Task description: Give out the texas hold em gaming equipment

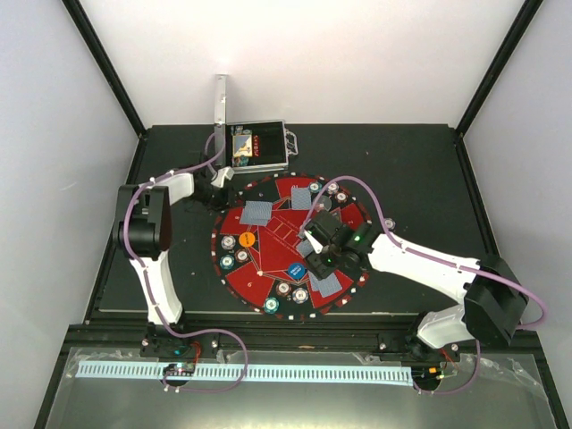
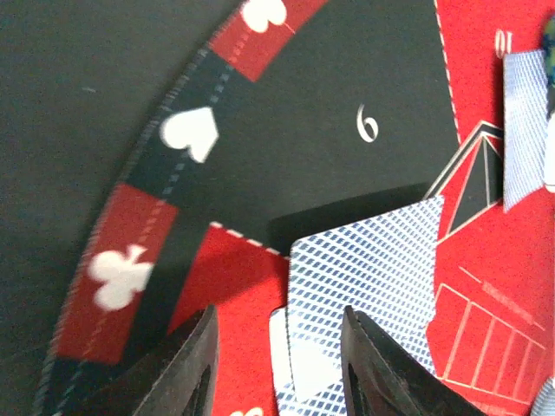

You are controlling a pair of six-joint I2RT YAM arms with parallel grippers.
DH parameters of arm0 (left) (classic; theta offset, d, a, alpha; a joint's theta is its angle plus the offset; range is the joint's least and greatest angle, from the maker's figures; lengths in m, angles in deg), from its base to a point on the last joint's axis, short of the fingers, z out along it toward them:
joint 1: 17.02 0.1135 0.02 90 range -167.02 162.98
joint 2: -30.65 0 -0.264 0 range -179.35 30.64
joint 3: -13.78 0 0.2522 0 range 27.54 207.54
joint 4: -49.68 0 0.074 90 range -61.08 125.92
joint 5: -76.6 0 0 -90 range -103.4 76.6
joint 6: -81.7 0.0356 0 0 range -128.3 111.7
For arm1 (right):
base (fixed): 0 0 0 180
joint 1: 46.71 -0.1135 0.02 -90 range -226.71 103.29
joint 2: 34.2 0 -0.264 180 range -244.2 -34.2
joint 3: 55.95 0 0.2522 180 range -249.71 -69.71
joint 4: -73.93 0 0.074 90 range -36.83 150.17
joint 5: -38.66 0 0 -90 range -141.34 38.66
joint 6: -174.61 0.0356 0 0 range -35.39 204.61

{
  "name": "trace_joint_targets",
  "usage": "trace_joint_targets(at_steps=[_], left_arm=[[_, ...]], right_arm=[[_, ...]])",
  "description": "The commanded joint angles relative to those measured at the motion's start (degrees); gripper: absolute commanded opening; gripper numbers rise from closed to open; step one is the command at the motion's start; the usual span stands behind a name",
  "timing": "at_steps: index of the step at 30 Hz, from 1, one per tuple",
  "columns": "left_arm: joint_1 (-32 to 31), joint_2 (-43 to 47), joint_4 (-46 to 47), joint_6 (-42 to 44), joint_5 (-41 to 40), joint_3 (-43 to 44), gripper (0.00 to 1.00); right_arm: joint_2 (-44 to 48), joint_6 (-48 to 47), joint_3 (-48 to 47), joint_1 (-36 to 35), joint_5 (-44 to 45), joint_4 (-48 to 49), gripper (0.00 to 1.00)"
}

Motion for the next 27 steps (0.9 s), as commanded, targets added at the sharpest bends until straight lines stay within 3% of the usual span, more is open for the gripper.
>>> trace_joint_targets(at_steps=[1, 4, 7, 13, 20, 27], left_arm=[[0.64, 7.16, -2.37, 1.05, -12.95, 1.23, 0.44], [0.36, 13.7, -2.18, -0.57, -16.96, -1.4, 0.52], [-0.53, 22.35, -1.82, -2.68, -13.31, -4.95, 0.57], [-6.8, 33.09, -0.35, -9.28, 8.17, -15.07, 0.66], [-18.48, 31.6, 3.58, -11.17, 23.99, -20.04, 0.67], [-23.25, 26.63, 4.87, -8.37, 26.85, -19.89, 0.67]], right_arm=[[2.24, -0.21, 0.29, 0.26, 0.72, -0.69, 0.62], [2.97, -1.24, 0.47, 0.22, 1.31, -0.81, 0.62], [3.03, -2.72, 0.2, 0.09, 1.39, -1.18, 0.62], [2.0, -5.56, -1.01, -0.85, -2.72, -0.74, 0.62], [0.09, -6.69, -2.56, -2.04, -5.61, -0.75, 0.62], [-0.32, -6.26, -2.48, -3.08, -5.5, -0.68, 0.62]])
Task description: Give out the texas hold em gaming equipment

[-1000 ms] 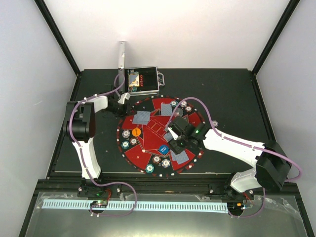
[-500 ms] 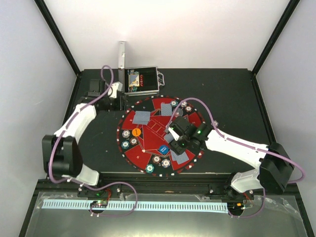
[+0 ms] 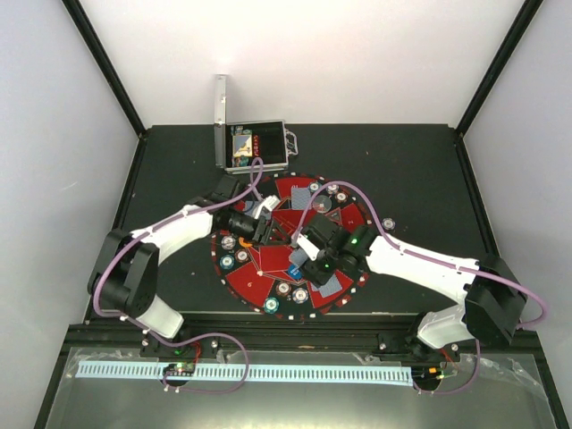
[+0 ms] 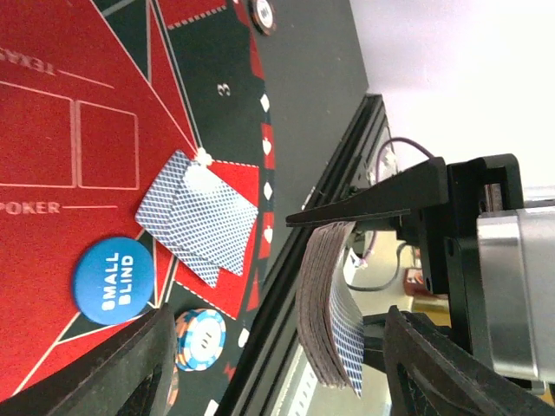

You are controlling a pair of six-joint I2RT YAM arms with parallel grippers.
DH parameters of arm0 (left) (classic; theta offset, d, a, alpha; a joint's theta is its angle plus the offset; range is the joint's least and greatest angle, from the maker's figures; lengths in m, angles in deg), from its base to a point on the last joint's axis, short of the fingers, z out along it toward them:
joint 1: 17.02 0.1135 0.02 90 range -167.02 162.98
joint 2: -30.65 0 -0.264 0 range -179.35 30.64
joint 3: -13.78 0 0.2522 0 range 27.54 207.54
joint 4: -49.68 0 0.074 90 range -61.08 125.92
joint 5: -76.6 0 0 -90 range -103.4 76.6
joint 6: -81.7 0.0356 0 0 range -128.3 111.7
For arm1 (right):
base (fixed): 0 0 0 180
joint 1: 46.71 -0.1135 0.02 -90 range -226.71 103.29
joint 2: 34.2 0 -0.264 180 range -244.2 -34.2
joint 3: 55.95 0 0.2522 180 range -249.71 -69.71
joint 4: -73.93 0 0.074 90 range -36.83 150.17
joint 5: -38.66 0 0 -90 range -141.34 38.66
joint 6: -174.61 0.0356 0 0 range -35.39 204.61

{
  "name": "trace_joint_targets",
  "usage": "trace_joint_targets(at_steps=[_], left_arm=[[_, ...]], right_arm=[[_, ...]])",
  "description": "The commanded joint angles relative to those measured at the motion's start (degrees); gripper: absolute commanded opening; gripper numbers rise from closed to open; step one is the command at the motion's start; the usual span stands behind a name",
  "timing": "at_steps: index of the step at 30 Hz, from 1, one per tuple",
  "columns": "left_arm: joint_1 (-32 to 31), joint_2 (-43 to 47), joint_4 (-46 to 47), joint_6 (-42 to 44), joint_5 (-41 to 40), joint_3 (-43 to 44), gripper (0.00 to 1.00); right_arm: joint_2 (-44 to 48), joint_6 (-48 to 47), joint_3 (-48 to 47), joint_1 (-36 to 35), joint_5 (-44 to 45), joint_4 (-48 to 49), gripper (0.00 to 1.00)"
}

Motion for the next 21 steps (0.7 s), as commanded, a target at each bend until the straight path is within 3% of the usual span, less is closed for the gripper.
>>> trace_joint_targets(at_steps=[1, 21], left_arm=[[-2.34, -2.34, 2.25, 1.62, 5.79, 1.16, 0.67], [-7.11, -8.35, -12.89, 13.02, -1.2, 8.27, 0.62]], right_arm=[[-0.35, -0.33, -1.44, -0.77, -0.69, 0.46, 0.63], [-0.31, -0.07, -1.36, -1.43, -0.17, 0.63, 0.63]])
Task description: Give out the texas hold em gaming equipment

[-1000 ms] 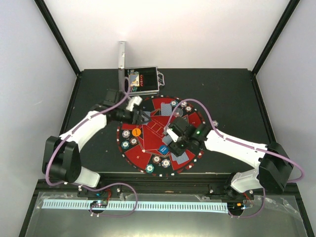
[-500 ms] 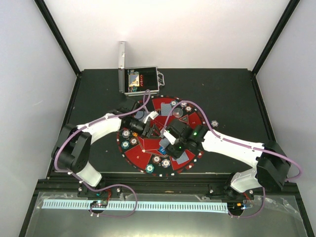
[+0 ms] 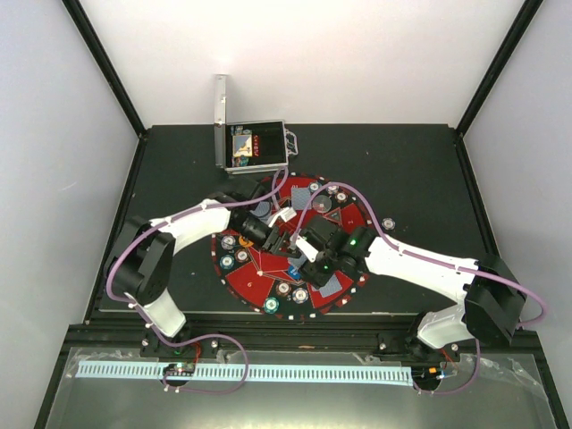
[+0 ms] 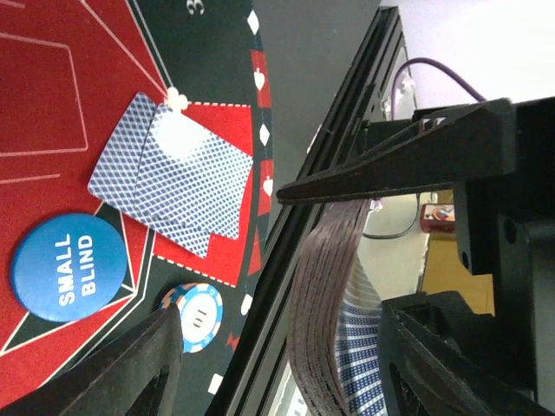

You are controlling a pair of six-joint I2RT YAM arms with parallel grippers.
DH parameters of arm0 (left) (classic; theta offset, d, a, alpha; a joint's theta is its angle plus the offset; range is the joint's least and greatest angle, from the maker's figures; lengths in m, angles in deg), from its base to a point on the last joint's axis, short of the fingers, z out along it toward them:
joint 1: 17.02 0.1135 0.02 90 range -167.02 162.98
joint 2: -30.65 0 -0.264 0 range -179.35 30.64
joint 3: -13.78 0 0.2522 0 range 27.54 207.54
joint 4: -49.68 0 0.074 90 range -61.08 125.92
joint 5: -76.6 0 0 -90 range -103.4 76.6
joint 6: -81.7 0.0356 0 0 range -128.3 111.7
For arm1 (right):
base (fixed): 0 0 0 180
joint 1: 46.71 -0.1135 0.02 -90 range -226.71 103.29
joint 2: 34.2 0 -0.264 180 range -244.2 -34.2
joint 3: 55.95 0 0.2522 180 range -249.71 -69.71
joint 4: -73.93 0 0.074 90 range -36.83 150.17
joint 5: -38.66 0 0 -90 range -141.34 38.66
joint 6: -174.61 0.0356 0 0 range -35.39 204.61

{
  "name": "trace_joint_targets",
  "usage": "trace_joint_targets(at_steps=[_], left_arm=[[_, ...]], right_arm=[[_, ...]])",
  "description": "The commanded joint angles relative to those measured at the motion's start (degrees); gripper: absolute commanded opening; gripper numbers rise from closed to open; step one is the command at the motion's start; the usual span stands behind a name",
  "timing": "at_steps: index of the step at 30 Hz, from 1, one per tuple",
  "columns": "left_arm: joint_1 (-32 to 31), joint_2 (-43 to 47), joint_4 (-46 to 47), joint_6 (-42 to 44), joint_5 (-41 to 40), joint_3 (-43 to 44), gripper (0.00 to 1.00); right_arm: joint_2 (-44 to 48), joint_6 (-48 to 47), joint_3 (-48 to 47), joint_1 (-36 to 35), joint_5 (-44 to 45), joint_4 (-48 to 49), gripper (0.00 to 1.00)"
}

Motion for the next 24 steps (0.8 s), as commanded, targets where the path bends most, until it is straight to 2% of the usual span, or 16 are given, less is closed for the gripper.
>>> trace_joint_targets(at_steps=[1, 13, 24], left_arm=[[-0.53, -0.46, -3.49, 3.18, -2.27, 2.15, 0.61], [-0.48, -0.27, -5.08, 2.43, -6.54, 2.74, 0.42], [0.28, 1.15, -8.13, 3.61, -8.76, 3.91, 0.37]], right_arm=[[-0.01, -0.08, -1.35, -0.51, 0.01, 0.65, 0.63], [0.23, -0.03, -0.71, -0.55, 0.28, 0.19, 0.63], [0.18, -0.12, -0.16, -0.56, -0.11, 0.29, 0.63]])
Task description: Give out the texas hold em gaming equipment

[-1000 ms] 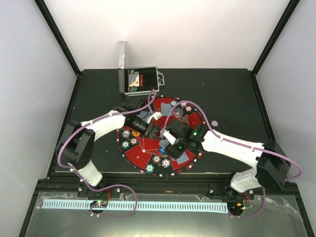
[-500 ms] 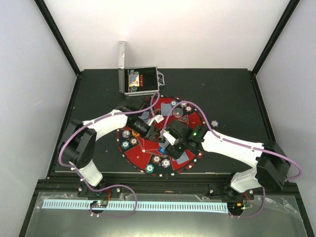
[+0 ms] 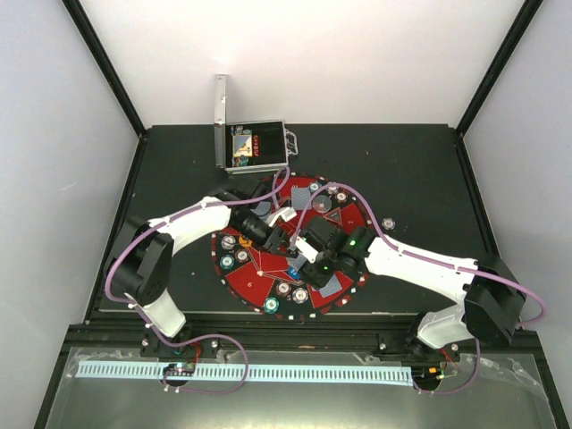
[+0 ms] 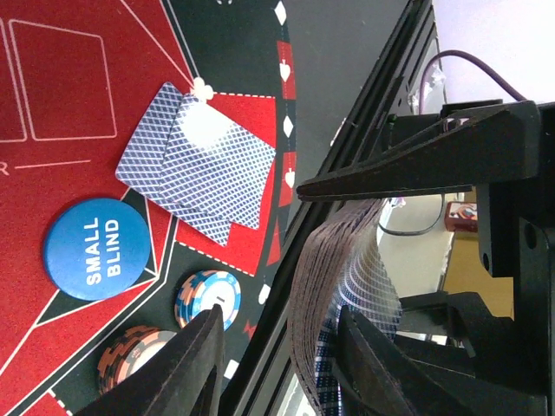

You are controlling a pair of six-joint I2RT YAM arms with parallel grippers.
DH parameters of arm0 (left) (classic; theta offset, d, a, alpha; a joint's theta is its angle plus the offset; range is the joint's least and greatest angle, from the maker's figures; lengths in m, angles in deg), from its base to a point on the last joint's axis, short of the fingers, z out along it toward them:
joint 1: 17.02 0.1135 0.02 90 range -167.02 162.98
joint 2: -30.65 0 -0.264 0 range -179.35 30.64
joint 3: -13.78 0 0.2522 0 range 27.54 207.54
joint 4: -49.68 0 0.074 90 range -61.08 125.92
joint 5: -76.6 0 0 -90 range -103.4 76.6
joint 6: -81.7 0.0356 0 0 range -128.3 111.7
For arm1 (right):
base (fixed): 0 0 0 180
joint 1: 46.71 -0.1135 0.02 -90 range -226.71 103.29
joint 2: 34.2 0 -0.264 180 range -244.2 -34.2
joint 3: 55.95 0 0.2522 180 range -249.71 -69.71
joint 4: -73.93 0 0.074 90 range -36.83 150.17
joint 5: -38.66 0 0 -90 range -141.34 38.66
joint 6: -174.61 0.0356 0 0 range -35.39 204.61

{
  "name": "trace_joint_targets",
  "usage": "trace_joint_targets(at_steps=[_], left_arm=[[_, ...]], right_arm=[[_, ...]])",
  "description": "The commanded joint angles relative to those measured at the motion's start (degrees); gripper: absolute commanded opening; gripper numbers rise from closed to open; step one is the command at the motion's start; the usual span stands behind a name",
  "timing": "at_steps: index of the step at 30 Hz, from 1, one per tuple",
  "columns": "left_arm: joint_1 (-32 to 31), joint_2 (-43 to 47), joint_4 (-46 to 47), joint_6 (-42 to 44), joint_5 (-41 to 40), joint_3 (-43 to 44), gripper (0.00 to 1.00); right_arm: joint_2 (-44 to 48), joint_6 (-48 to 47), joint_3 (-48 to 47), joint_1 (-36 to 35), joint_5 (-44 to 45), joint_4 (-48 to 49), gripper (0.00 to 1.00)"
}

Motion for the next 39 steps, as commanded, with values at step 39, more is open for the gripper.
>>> trace_joint_targets(at_steps=[39], left_arm=[[9.9, 10.61, -3.43, 0.72, -9.33, -1.71, 0.02]], right_arm=[[0.77, 6.56, 0.15, 0.53, 6.15, -0.31, 0.62]])
